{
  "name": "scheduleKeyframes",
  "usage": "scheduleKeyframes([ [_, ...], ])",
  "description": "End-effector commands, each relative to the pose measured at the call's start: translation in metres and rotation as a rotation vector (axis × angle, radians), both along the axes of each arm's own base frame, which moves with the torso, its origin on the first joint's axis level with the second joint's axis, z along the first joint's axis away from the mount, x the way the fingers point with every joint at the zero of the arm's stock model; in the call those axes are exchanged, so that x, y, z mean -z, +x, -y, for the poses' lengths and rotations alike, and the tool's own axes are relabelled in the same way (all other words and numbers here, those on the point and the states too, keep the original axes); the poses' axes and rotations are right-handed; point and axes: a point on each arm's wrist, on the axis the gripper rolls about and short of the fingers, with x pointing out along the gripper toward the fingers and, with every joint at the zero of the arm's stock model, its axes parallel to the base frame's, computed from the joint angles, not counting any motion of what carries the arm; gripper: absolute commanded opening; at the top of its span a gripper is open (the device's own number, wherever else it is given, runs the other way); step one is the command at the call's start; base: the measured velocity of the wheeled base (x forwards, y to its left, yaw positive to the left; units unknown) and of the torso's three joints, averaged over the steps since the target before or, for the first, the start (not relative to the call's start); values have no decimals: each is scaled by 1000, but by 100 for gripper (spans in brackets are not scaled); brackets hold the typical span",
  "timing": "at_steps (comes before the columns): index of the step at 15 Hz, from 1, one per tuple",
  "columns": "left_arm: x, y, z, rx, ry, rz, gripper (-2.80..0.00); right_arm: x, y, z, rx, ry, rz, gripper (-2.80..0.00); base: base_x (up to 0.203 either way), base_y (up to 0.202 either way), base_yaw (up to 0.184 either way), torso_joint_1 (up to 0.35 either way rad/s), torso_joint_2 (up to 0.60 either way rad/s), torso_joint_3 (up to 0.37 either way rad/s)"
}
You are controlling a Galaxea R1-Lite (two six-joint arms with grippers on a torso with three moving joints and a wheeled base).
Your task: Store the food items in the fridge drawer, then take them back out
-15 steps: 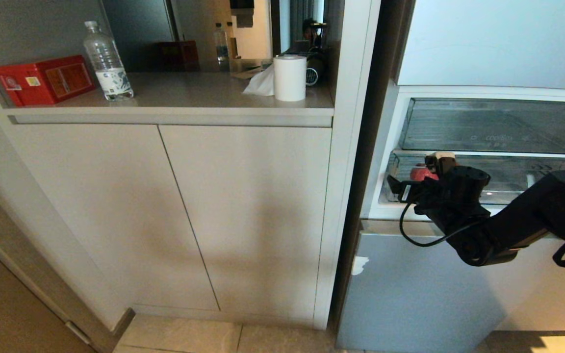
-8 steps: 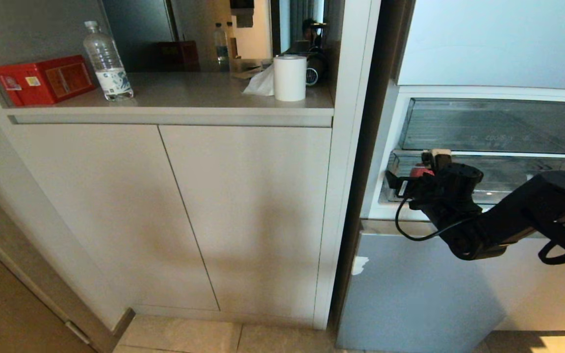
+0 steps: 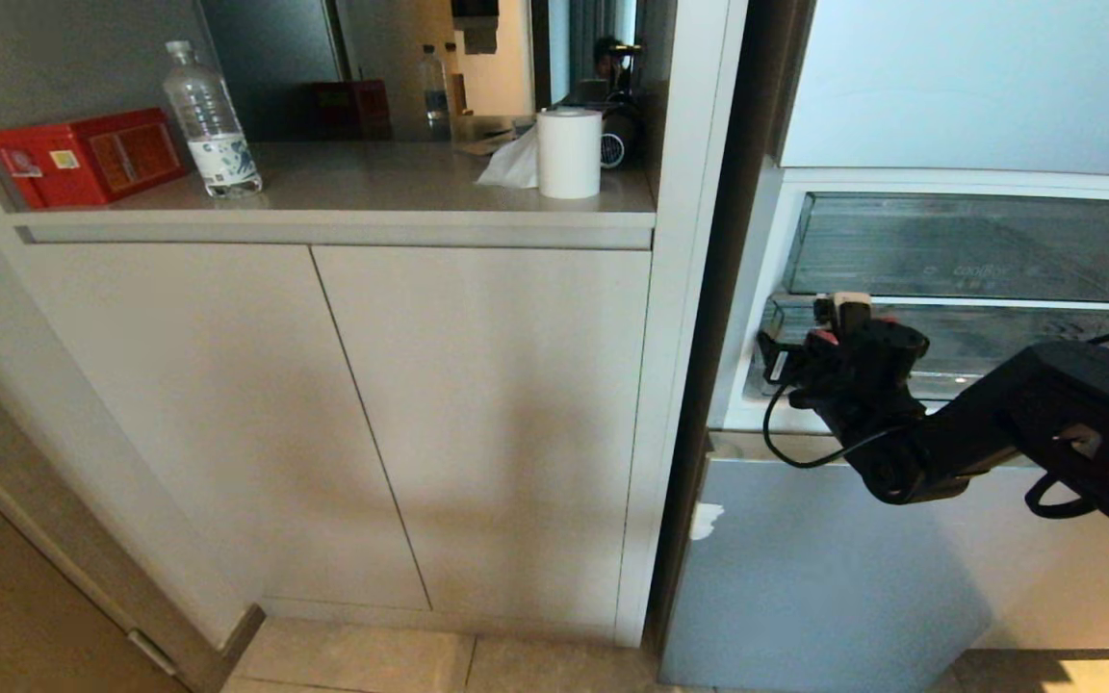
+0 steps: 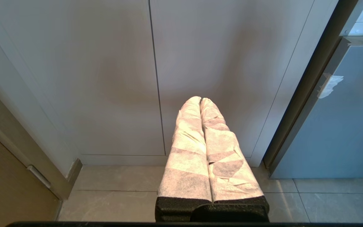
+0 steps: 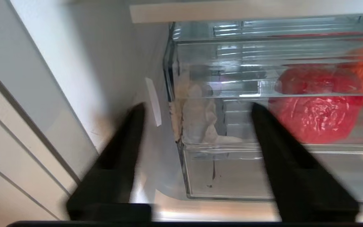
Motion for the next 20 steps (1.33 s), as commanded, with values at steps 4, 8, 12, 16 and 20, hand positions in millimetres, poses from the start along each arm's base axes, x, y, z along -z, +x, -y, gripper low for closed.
scheduleKeyframes([
  [4, 0, 0, 0, -1, 0, -1, -280, -2, 1, -14, -27, 3, 17, -280, 0, 0, 0, 0, 0, 0],
  [8, 0, 0, 0, -1, 0, -1, -280, -4, -3, -18, -32, 6, 17, -280, 0, 0, 0, 0, 0, 0],
  [12, 0, 0, 0, -1, 0, -1, -280, -9, -13, -17, -36, 25, 4, -280, 0, 0, 0, 0, 0, 0],
  [16, 0, 0, 0, -1, 0, -1, -280, -15, -45, -12, -44, 55, -51, -280, 0, 0, 0, 0, 0, 0],
  [20, 0, 0, 0, -1, 0, -1, -280, -21, -104, -12, -76, 56, -144, -280, 0, 0, 0, 0, 0, 0],
])
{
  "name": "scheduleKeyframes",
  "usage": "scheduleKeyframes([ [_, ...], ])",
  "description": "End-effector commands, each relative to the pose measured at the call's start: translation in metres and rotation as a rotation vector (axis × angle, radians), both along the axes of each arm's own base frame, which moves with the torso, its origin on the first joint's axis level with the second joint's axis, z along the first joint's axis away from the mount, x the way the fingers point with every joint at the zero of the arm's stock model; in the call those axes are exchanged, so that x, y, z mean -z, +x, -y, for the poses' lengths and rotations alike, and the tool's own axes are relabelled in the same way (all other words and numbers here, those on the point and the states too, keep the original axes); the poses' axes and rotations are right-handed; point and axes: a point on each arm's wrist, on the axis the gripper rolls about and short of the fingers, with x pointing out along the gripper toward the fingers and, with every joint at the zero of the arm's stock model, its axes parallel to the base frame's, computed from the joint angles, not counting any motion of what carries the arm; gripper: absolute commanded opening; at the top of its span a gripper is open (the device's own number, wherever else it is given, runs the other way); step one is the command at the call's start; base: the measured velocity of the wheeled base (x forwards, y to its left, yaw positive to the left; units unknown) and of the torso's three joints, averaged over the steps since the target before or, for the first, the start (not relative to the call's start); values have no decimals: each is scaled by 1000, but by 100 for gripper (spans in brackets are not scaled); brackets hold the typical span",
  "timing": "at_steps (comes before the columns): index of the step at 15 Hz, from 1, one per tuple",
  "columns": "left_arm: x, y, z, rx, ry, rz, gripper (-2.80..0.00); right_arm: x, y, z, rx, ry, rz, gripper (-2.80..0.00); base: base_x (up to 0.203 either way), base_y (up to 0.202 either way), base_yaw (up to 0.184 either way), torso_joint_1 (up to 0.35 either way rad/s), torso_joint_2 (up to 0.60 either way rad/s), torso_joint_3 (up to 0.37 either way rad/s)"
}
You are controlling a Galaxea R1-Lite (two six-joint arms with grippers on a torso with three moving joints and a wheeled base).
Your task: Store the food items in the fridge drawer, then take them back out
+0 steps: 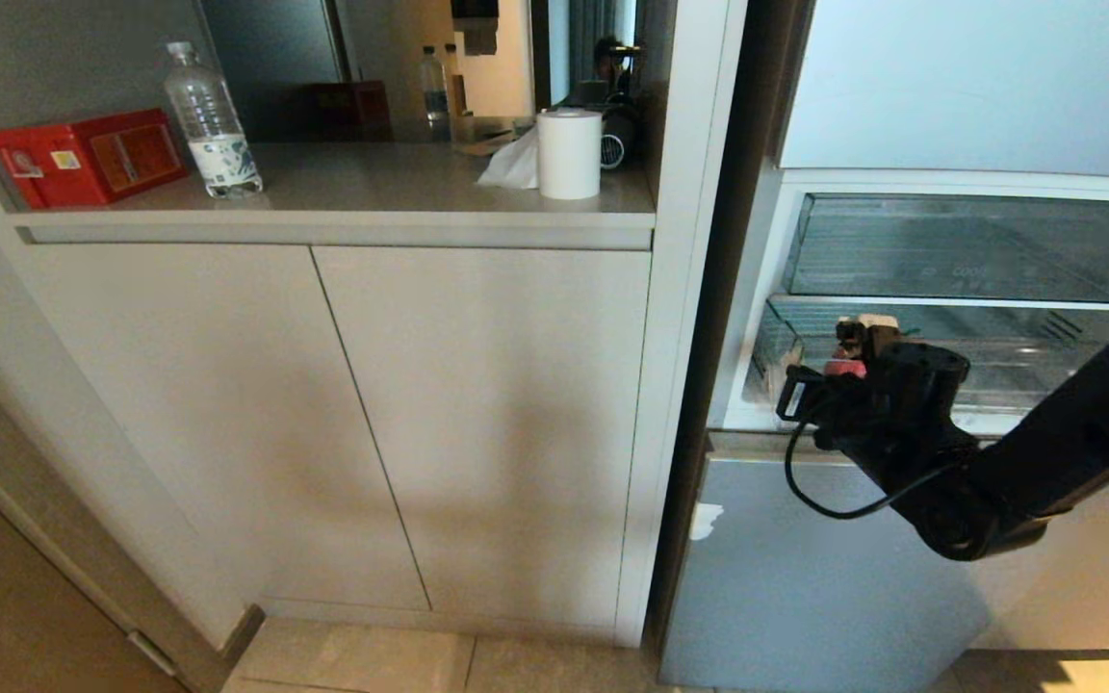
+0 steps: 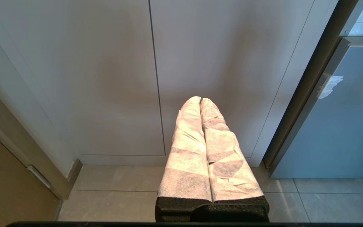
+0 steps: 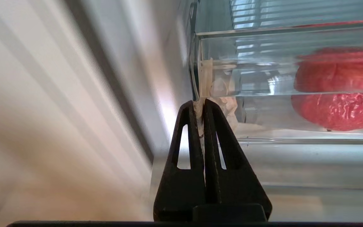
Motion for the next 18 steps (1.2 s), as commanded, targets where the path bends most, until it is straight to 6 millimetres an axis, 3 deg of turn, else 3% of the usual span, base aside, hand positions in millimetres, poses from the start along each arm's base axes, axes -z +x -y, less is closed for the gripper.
scheduleKeyframes([
  [1, 0, 0, 0, 0, 0, -1, -280, -20, -41, -1, -26, 3, -6, -280, 0, 0, 0, 0, 0, 0],
  [2, 0, 0, 0, -1, 0, -2, -280, -21, -55, -2, -37, 0, -22, 0, 0, 0, 0, 0, 0, 0],
  [8, 0, 0, 0, -1, 0, -3, -280, -41, -155, 12, -46, -4, -47, 0, 0, 0, 0, 0, 0, 0],
  [12, 0, 0, 0, -1, 0, -1, -280, -72, -199, 32, 5, -6, -15, 0, 0, 0, 0, 0, 0, 0],
  [15, 0, 0, 0, -1, 0, -1, -280, -109, -179, 44, 68, -33, -106, 0, 0, 0, 0, 0, 0, 0],
  [16, 0, 0, 0, -1, 0, -1, -280, -120, -165, 49, 80, -39, -137, 0, 0, 0, 0, 0, 0, 0],
  [18, 0, 0, 0, -1, 0, -1, -280, -120, -125, 57, 94, -55, -216, 0, 0, 0, 0, 0, 0, 0],
])
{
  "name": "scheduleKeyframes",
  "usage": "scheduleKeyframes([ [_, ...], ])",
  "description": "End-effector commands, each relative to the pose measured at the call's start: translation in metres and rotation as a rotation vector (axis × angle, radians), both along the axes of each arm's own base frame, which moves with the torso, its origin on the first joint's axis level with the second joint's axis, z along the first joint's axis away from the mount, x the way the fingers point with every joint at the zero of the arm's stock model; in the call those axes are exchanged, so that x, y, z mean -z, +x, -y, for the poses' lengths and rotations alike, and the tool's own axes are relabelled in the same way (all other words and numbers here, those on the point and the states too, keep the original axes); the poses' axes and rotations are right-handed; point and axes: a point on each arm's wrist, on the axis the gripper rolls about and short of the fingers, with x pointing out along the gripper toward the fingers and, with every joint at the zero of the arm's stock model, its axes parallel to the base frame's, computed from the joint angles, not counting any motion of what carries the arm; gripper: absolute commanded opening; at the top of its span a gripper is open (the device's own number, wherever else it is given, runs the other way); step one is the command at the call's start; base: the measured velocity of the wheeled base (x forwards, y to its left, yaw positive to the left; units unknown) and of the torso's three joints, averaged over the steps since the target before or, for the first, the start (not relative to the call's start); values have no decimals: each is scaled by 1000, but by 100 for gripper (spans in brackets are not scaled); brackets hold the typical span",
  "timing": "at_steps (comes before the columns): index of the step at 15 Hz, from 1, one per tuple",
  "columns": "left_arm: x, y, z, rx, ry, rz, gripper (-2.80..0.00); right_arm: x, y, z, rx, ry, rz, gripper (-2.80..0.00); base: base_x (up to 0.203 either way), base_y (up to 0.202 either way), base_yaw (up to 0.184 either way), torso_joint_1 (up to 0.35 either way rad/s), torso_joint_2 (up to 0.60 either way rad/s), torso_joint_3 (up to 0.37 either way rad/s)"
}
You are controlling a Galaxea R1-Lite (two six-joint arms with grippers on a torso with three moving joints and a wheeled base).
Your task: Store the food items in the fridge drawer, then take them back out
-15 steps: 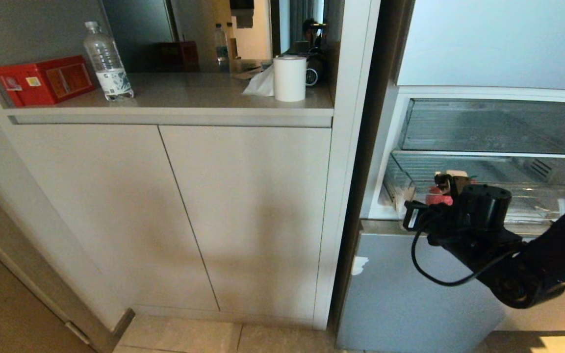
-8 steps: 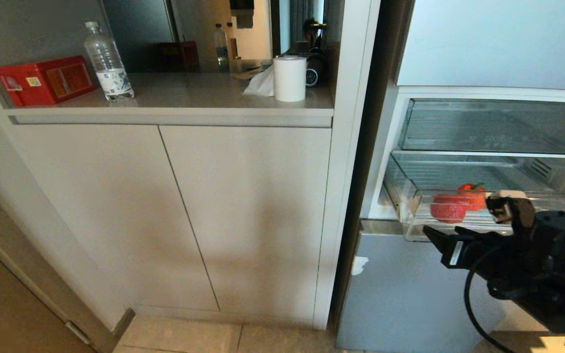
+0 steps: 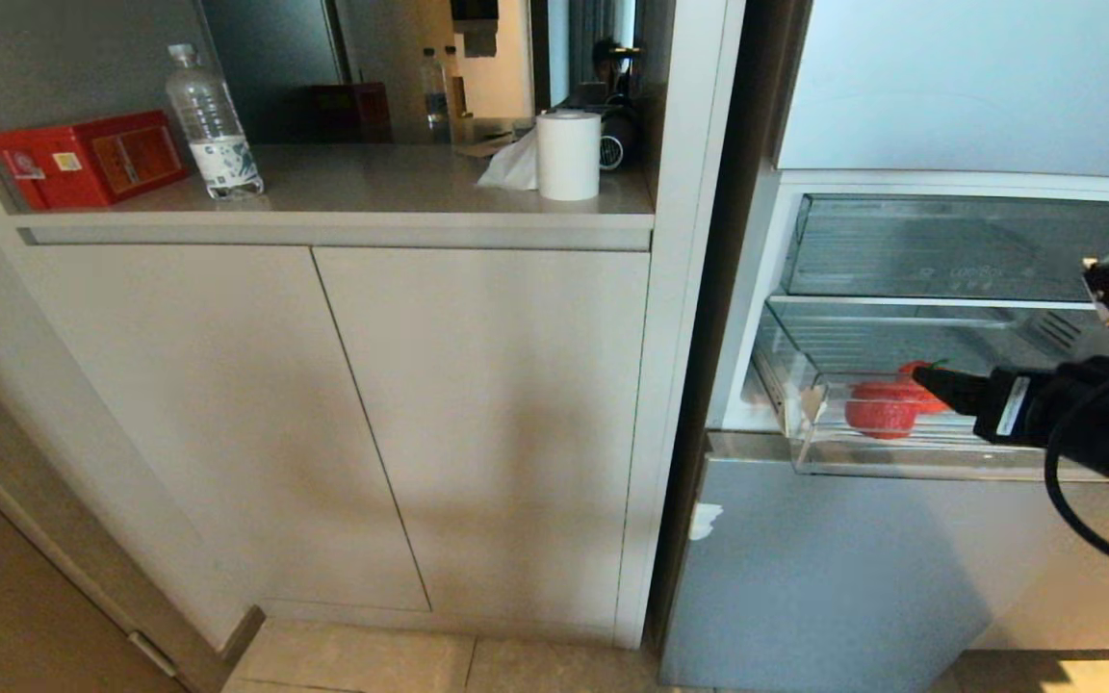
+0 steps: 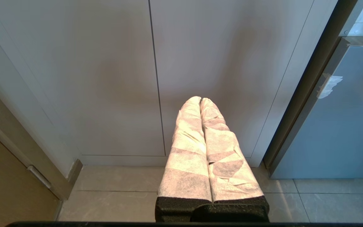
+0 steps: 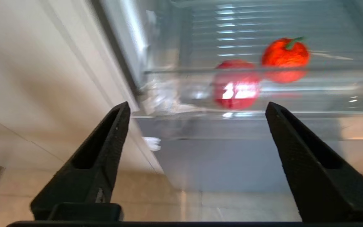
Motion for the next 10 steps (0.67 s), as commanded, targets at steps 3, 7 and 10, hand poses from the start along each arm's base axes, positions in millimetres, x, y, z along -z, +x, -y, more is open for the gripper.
scheduleKeyframes([
  [3, 0, 0, 0, -1, 0, -1, -280, 4, 89, 13, 32, -43, -158, 0, 0, 0, 0, 0, 0, 0],
  [7, 0, 0, 0, -1, 0, -2, -280, 21, 135, 17, 28, -67, -343, 0, 0, 0, 0, 0, 0, 0],
  [10, 0, 0, 0, -1, 0, -1, -280, 32, 141, 21, 26, -89, -495, 0, 0, 0, 0, 0, 0, 0],
])
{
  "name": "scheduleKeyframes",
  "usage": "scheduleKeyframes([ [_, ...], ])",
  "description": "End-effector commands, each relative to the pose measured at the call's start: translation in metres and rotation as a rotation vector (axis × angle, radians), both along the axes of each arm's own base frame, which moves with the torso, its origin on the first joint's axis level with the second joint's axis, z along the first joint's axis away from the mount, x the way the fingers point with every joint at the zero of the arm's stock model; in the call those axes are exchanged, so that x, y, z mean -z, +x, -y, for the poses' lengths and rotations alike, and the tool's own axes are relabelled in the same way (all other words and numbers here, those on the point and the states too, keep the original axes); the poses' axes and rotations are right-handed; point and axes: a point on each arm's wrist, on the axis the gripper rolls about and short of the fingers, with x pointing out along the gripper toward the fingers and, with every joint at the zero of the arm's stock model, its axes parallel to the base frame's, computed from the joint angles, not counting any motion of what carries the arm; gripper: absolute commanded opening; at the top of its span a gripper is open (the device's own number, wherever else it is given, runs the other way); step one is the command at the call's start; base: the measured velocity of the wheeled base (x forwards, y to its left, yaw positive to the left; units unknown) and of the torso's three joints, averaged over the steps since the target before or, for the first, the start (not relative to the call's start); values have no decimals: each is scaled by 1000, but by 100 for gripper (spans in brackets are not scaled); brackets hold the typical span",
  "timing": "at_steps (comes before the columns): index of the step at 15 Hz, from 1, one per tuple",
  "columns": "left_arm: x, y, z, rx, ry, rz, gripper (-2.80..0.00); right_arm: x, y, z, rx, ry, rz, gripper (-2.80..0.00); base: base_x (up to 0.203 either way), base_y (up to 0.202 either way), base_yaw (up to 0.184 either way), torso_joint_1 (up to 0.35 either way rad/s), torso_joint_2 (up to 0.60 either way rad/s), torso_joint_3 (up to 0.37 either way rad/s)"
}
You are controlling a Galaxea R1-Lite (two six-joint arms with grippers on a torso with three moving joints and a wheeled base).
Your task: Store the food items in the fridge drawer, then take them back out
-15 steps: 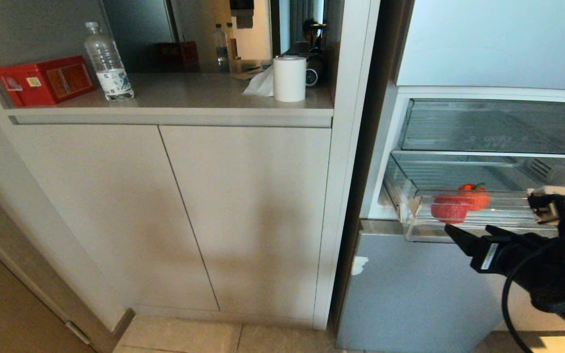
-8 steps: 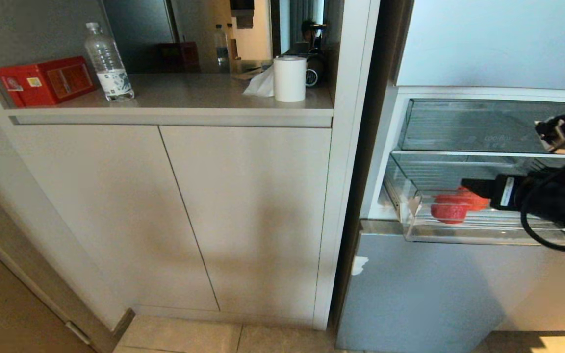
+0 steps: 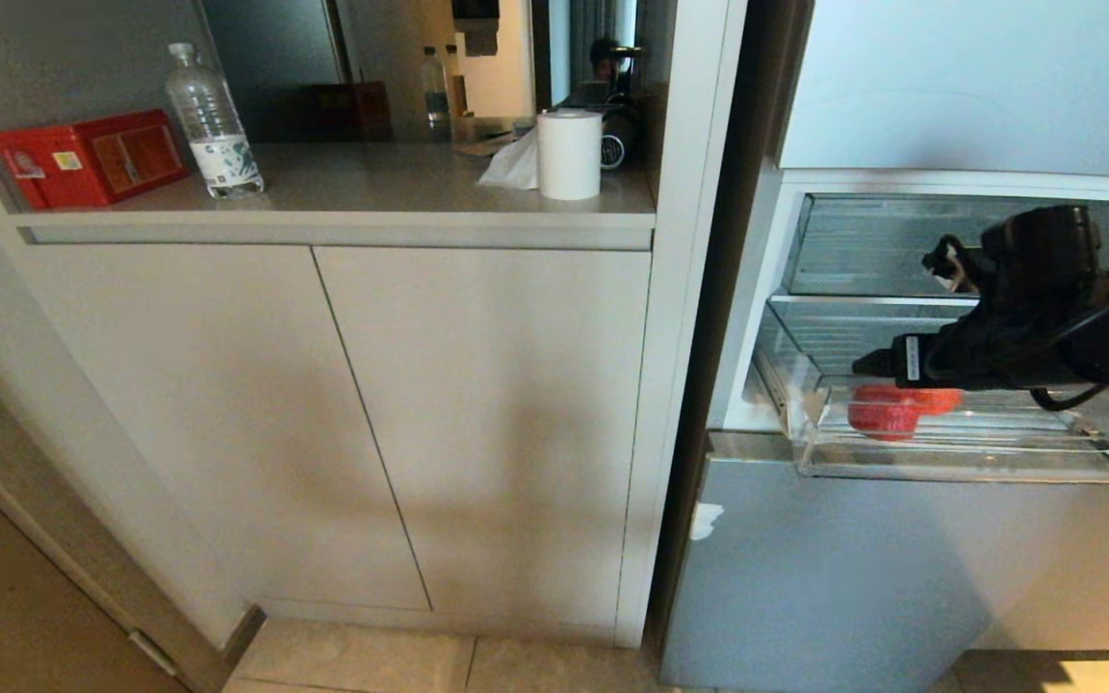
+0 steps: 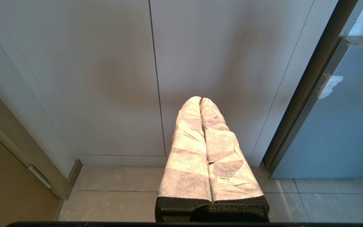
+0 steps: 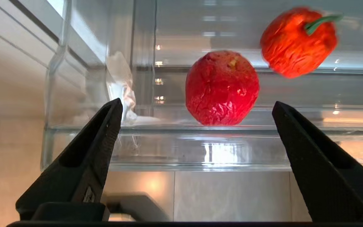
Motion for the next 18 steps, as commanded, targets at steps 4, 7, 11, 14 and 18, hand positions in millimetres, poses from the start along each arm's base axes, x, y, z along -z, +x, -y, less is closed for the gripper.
scheduleKeyframes([
  [4, 0, 0, 0, -1, 0, -1, -280, 12, -3, 7, 1, 15, -212, 0, 0, 0, 0, 0, 0, 0],
  [7, 0, 0, 0, -1, 0, -1, -280, -9, -31, 13, -42, 96, -248, 0, 0, 0, 0, 0, 0, 0],
  [11, 0, 0, 0, -1, 0, -2, -280, -15, -28, 16, -30, 106, -221, 0, 0, 0, 0, 0, 0, 0],
  [14, 0, 0, 0, -1, 0, -1, -280, -23, -23, 17, -25, 106, -188, 0, 0, 0, 0, 0, 0, 0],
  [18, 0, 0, 0, 0, 0, -2, -280, -38, -19, 17, -14, 111, -132, 0, 0, 0, 0, 0, 0, 0],
])
